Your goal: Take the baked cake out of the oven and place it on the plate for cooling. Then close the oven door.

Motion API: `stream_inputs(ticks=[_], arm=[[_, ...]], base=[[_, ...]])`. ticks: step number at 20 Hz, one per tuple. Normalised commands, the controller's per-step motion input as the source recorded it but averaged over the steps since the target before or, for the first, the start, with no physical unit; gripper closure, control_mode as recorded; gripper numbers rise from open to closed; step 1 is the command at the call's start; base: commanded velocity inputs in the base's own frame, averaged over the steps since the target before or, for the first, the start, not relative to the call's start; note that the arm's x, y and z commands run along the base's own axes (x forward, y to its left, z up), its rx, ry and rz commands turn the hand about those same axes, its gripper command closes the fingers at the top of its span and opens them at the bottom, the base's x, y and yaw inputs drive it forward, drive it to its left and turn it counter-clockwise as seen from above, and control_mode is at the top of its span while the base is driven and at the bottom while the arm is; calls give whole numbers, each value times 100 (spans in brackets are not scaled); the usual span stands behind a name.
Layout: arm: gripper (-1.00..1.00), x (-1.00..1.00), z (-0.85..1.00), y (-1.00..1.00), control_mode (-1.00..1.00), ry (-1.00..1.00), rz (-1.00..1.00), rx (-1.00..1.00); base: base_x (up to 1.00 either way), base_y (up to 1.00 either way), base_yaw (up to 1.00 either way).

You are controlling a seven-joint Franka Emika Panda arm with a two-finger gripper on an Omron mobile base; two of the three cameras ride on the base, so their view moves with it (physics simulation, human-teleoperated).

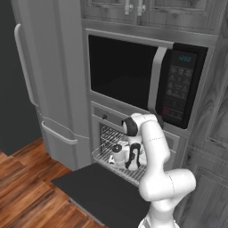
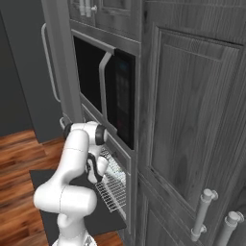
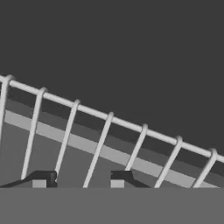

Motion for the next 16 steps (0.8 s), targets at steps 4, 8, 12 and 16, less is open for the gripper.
stream_inputs(ticks=[4,8,12,16], arm=[[-100,-100,-54,100,-100,4,10,2],[-100,-100,-41,100,-100,12,4,0],[-100,-100,-27,100,-100,15,0,0],[-100,-88,40,63,-100,9,-3,0]], base=[[0,0,0],[0,0,0],[0,0,0],[0,0,0]])
